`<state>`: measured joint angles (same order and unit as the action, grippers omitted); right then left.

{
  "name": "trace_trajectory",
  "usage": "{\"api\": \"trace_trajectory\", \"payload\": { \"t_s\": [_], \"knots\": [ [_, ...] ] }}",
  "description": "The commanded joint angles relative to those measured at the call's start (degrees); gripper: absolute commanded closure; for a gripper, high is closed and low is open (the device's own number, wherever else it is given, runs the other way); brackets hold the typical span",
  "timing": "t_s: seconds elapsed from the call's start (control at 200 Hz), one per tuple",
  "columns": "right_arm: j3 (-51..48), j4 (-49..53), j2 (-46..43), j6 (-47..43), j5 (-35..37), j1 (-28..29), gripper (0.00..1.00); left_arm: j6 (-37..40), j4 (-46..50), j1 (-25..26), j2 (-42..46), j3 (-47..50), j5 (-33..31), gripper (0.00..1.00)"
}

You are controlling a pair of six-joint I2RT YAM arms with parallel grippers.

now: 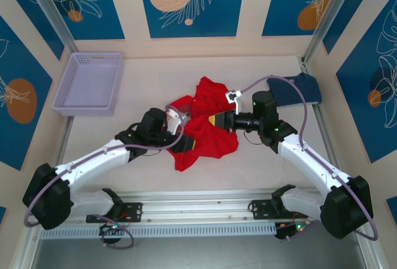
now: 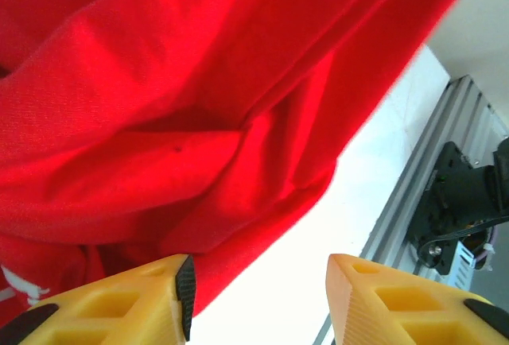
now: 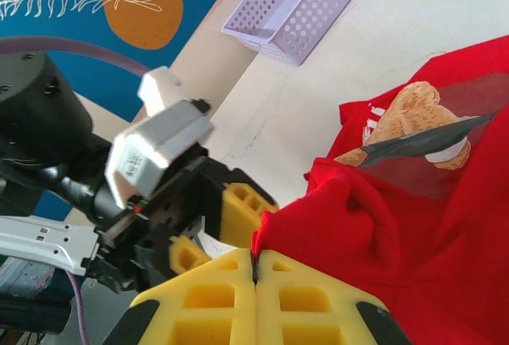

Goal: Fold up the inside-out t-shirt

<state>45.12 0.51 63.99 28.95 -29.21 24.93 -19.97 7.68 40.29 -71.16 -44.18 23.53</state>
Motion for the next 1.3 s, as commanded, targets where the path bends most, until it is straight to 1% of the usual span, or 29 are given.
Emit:
{"api": "trace_trajectory", "payload": {
  "t_s": [0.0, 0.045, 0.085, 0.125, 0.185, 0.235, 0.29, 0.375, 0.47, 0.585, 0.625, 0.655, 0.755, 0.875, 0.95, 1.035, 1.21, 1.295],
  "knots": [
    [0.3, -0.6, -0.3, 0.8, -1.4, -0.2, 1.00, 1.3, -3.6, 0.1, -4.4, -3.7, -0.5, 0.53],
    [0.4, -0.4, -0.5, 0.8, -1.0, -0.2, 1.00, 1.9, -4.0, 0.3, -6.3, -5.0, 0.2, 0.53],
    [0.4, -0.1, -0.7, 0.8, -0.4, -0.3, 1.00, 2.1, -4.7, 0.5, -7.8, -5.8, 2.1, 0.56],
    [0.6, 0.1, -1.0, 1.1, 0.4, -0.4, 1.00, 2.2, -5.9, 1.1, -8.6, -5.9, 4.3, 0.62],
    [0.9, 0.3, -1.0, 2.2, 2.1, -0.7, 1.00, 2.9, -8.4, 2.8, -8.4, -4.6, 7.1, 0.74],
    [1.2, 0.1, -0.6, 3.6, 3.4, -1.0, 1.00, 4.2, -9.8, 4.4, -7.5, -3.1, 8.2, 0.84],
    [1.6, 0.0, 0.3, 5.6, 4.0, -1.5, 1.00, 6.1, -10.0, 6.2, -6.5, -1.5, 8.5, 0.91],
    [2.2, 0.2, 1.7, 7.5, 2.9, -2.5, 1.00, 9.1, -9.2, 7.7, -4.9, 0.9, 7.7, 0.96],
    [2.5, 2.4, 1.4, 7.2, 3.0, -4.0, 1.00, 11.5, -8.9, 8.6, -2.9, 4.0, 5.3, 0.97],
    [2.4, 5.2, 0.7, 5.9, 2.6, -5.7, 1.00, 12.1, -10.5, 9.2, -0.7, 7.8, 2.0, 0.93],
    [2.3, 6.4, 0.5, 5.0, 2.4, -6.1, 1.00, 12.1, -11.1, 9.3, 0.1, 8.8, 0.6, 0.86],
    [2.0, 7.2, 0.4, 4.1, 2.2, -6.2, 1.00, 11.9, -11.4, 9.2, 0.8, 9.5, -0.7, 0.80],
    [1.2, 9.9, -0.3, 1.1, 1.8, -6.4, 1.00, 11.8, -10.9, 9.3, 3.0, 10.6, -5.6, 0.66],
    [0.0, 11.6, -1.2, -1.4, 0.5, -6.4, 1.00, 11.5, -10.2, 9.2, 7.1, 10.8, -10.6, 0.57],
    [-0.5, 12.0, -1.7, -1.8, 0.4, -6.4, 1.00, 10.6, -9.8, 9.1, 8.5, 10.1, -14.3, 0.54],
    [-0.9, 11.3, -2.0, -1.6, 0.0, -6.4, 1.00, 10.7, -7.9, 9.1, 6.7, 6.7, -14.3, 0.51],
    [-0.9, 9.4, -1.7, -0.9, -0.6, -6.3, 1.00, 9.8, -8.2, 9.3, -2.3, -1.0, -10.0, 0.49],
    [-0.9, 9.2, -1.6, -0.7, -0.8, -6.3, 1.00, 9.0, -8.6, 9.3, -6.5, -4.6, -10.7, 0.49]
  ]
}}
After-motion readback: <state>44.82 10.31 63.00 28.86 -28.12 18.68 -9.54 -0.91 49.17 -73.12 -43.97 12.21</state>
